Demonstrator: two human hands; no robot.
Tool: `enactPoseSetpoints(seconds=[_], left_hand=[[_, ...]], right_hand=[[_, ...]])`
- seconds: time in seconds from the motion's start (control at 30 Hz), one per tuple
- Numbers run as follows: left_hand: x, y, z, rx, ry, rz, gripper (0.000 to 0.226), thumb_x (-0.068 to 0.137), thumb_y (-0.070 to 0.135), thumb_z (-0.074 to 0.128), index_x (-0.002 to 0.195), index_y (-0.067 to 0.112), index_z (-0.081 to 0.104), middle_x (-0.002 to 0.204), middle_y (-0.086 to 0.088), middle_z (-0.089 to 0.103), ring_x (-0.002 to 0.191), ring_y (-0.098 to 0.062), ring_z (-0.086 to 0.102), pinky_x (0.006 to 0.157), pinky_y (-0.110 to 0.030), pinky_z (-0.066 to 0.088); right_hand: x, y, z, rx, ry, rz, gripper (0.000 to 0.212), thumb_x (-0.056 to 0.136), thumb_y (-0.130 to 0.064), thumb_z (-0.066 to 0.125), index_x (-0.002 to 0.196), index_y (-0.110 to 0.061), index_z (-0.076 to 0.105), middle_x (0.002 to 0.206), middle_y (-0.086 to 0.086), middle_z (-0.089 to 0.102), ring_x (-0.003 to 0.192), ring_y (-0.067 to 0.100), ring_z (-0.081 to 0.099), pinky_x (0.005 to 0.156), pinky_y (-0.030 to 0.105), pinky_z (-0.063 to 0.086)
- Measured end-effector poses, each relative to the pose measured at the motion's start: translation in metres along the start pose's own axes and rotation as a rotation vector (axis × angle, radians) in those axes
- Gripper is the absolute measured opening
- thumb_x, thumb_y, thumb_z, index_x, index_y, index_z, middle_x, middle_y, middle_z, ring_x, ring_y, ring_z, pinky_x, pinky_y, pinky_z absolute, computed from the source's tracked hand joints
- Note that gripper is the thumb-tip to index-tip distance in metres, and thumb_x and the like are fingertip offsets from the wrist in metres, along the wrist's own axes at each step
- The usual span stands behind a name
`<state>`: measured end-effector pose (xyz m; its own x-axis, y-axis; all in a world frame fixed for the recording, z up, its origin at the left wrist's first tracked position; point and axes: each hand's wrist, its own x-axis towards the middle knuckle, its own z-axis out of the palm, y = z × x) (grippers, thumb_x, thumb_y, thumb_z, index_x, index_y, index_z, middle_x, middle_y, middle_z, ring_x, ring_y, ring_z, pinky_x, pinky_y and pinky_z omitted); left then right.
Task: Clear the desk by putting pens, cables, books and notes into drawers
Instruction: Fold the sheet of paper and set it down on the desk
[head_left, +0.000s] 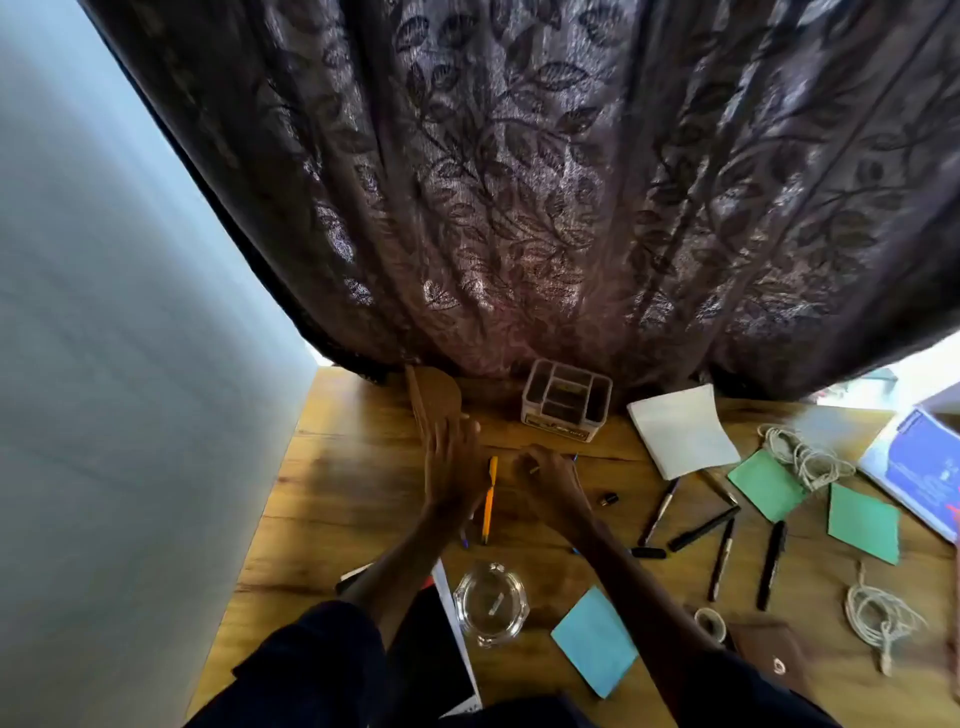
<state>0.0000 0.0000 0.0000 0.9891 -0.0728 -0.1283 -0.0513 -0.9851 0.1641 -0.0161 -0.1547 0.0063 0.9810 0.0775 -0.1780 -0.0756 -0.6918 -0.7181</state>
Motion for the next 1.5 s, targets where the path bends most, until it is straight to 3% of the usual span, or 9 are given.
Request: enactPoseSetpoints(seconds=[0.1,0.17,0.43,0.67,0.9,1.03,1.13,1.37,1.5], left_hand=[[0.023,-0.021,0.004,0.062,-0.067,-0.041,0.059,0.107,0.037,0.028,0.158,0.01,0.022,0.168,-0.018,0.01,0.155,-0.039,0.008,0.125,-0.047,0.015],[0.037,-0.033,0.006,0.06,-0.078,-0.102,0.059,0.107,0.031,0.028,0.16,0.009,0.014,0.168,-0.022,0.004,0.154,-0.043,0.009,0.125,-0.048,0.016],[0.061,-0.059,0.008,0.113,-0.101,-0.137,0.046,0.108,0.021,0.025,0.152,0.009,0.031,0.156,-0.019,0.033,0.142,-0.035,0.035,0.108,-0.037,0.043],[0.068,-0.063,0.004,0.216,-0.102,-0.027,0.044,0.107,0.031,0.036,0.145,0.01,0.042,0.15,-0.015,0.044,0.143,-0.033,0.035,0.115,-0.039,0.032],[0.07,-0.046,-0.004,0.302,-0.093,0.057,0.031,0.105,0.014,0.043,0.132,0.009,0.057,0.133,-0.013,0.061,0.131,-0.032,0.052,0.104,-0.037,0.045],[0.067,-0.044,-0.007,0.314,-0.088,0.08,0.029,0.103,0.009,0.045,0.126,0.009,0.062,0.121,-0.012,0.066,0.119,-0.032,0.061,0.091,-0.037,0.055],[0.064,-0.046,-0.007,0.309,-0.062,0.105,0.029,0.103,0.008,0.045,0.127,0.01,0.062,0.122,-0.012,0.066,0.118,-0.033,0.062,0.089,-0.037,0.057],[0.055,-0.068,-0.008,0.107,0.043,-0.017,0.033,0.104,0.01,0.045,0.134,0.006,0.056,0.131,-0.016,0.061,0.121,-0.032,0.059,0.093,-0.037,0.054],[0.047,-0.085,-0.021,-0.227,0.262,-0.218,0.022,0.101,0.019,0.055,0.114,0.004,0.064,0.105,-0.017,0.071,0.096,-0.034,0.069,0.074,-0.042,0.052]], right_hand=[[0.014,-0.003,0.007,0.101,0.01,0.066,0.019,0.101,-0.024,0.054,0.09,-0.013,0.065,0.083,0.0,0.069,0.071,0.015,0.067,0.059,0.028,0.052],[0.02,-0.005,0.013,0.098,0.016,0.079,0.017,0.1,-0.022,0.056,0.09,-0.013,0.066,0.084,0.0,0.07,0.072,0.012,0.067,0.061,0.022,0.049],[0.027,-0.001,0.034,0.145,0.014,0.111,0.017,0.101,-0.023,0.057,0.102,-0.015,0.072,0.094,-0.012,0.071,0.074,-0.008,0.065,0.061,0.005,0.048],[0.021,0.001,0.038,0.137,0.017,0.091,0.017,0.101,-0.023,0.058,0.1,-0.012,0.072,0.092,-0.01,0.07,0.072,-0.01,0.063,0.056,0.003,0.045],[0.011,0.005,0.028,0.17,0.012,0.085,0.009,0.099,-0.016,0.059,0.099,-0.017,0.068,0.086,-0.012,0.068,0.074,-0.008,0.066,0.057,0.006,0.048],[0.002,0.007,0.022,0.142,0.03,0.033,0.024,0.098,-0.01,0.059,0.087,-0.032,0.058,0.079,-0.014,0.063,0.071,-0.01,0.065,0.058,0.006,0.049],[-0.004,0.009,0.018,0.128,0.039,0.028,0.016,0.098,-0.011,0.059,0.091,-0.025,0.06,0.081,-0.015,0.062,0.073,-0.012,0.065,0.058,0.005,0.048],[-0.011,0.01,0.01,0.17,0.051,0.047,0.008,0.1,-0.012,0.057,0.1,-0.015,0.065,0.085,-0.012,0.064,0.07,-0.01,0.066,0.055,0.009,0.051],[-0.014,0.002,0.012,0.181,0.042,0.039,0.009,0.099,-0.011,0.059,0.096,-0.017,0.065,0.087,-0.005,0.068,0.069,0.0,0.068,0.056,0.01,0.051]])
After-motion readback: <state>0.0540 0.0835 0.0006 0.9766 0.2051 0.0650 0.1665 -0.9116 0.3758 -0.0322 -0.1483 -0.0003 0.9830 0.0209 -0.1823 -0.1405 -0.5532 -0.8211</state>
